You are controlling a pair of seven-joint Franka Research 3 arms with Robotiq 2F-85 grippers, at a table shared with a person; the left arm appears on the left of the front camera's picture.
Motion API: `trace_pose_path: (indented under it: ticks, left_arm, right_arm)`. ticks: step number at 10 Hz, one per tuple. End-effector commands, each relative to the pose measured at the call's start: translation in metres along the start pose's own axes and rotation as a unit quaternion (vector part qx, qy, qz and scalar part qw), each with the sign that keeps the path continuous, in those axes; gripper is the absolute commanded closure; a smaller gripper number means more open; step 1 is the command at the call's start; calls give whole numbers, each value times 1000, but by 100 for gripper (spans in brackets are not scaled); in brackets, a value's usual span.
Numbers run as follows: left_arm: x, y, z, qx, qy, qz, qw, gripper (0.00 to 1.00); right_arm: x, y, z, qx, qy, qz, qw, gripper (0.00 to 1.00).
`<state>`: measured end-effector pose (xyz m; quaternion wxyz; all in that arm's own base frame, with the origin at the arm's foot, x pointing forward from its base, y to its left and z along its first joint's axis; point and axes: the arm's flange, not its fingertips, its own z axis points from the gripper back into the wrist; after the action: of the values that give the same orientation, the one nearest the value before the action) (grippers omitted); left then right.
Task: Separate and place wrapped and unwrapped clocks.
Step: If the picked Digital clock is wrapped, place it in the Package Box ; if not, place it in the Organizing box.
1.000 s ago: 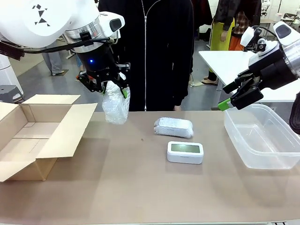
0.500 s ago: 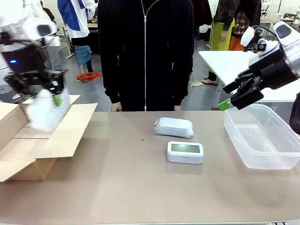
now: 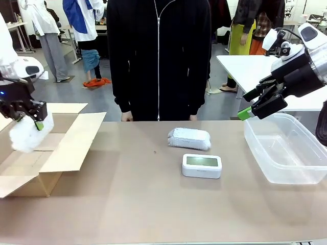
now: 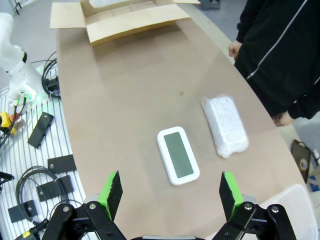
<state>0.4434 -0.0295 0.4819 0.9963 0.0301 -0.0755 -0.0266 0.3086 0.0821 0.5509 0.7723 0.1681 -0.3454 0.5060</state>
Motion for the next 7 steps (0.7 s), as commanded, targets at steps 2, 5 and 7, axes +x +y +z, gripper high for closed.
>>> trace_pose_path:
  ticks: [2, 5, 7]
  left_arm:
    - [0, 0, 0, 0, 0, 0, 1000, 47]
    - [10, -3, -19, -6, -1, 24, 1000, 47]
    - [26, 15, -41, -24, 7, 16, 1000, 47]
  right_arm:
    - [-2, -1, -2, 12, -10, 3, 1000, 0]
    - [-2, -1, -2, 12, -10, 3, 1000, 0]
    - [-2, -1, -2, 12, -10, 3, 1000, 0]
